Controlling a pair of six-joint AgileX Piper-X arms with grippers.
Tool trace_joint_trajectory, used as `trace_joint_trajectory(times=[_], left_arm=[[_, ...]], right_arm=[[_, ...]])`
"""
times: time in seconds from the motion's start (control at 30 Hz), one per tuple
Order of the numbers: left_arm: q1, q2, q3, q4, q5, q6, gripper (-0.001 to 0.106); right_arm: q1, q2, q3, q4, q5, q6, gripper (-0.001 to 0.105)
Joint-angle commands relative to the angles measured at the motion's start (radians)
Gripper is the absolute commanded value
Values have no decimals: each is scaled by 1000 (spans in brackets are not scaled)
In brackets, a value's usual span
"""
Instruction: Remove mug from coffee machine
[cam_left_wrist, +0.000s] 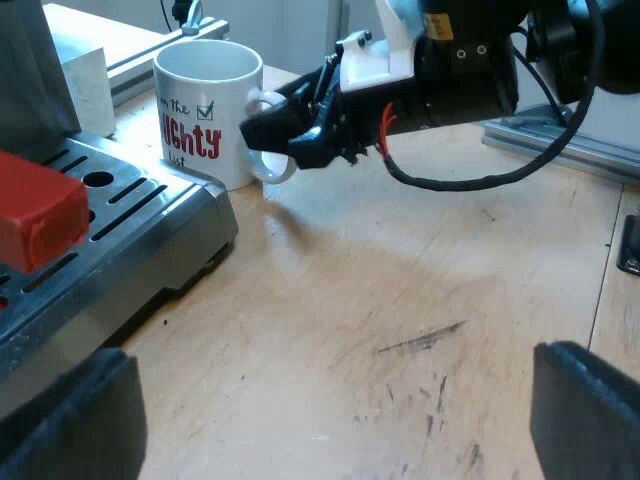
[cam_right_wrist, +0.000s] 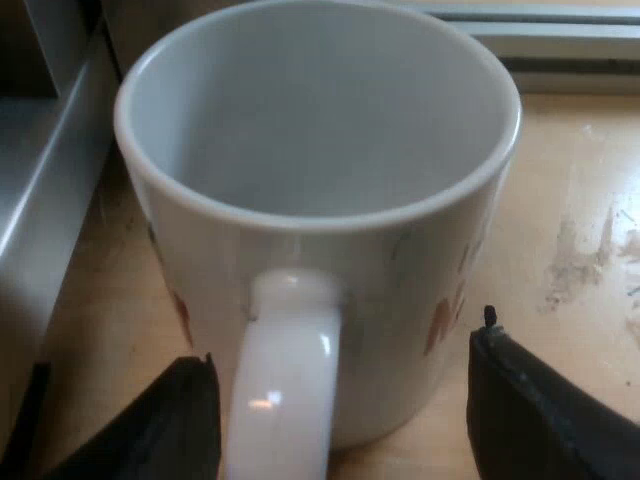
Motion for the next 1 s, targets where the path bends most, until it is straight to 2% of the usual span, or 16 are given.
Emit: trace_joint_trajectory(times=[0.03,0.13,0.33,0.47,0.57,0.63,0.7,0.77,0.87,0.97,1.0], left_arm=[[-4,-2,-4,-12,-4,-7,80],[-4,-2,-4,-24,-4,-7,80],[-4,-2,-4,-41,-6,-7,80],[-4,-2,-31,-37,-13,-68,80],[-4,-2,-44,-24,-25,-74,80],[-4,-2,-71,26,-57,-74,80],[-4,-2,-137,156,-131,-74,80],[-4,-2,-202,249,-155,-74,80],[-1,-4,-261,285,-167,-129,80],[-1,-4,-305,300,-190,-181,80],[-1,-6,-321,304,-208,-192,80]], right_arm=[[0,-95,-8,108,-37,4,58],[0,-201,-8,267,-57,12,58],[2,-475,-31,681,-95,77,58],[2,-629,-101,974,-123,93,58],[2,-700,-162,1133,-142,93,58],[2,-720,-179,1169,-142,93,58],[2,-781,-300,1388,-177,93,63],[2,-785,-363,1489,-193,93,65],[2,-784,-454,1607,-266,93,65],[2,-784,-501,1650,-282,95,65],[2,-784,-553,1683,-280,102,65]])
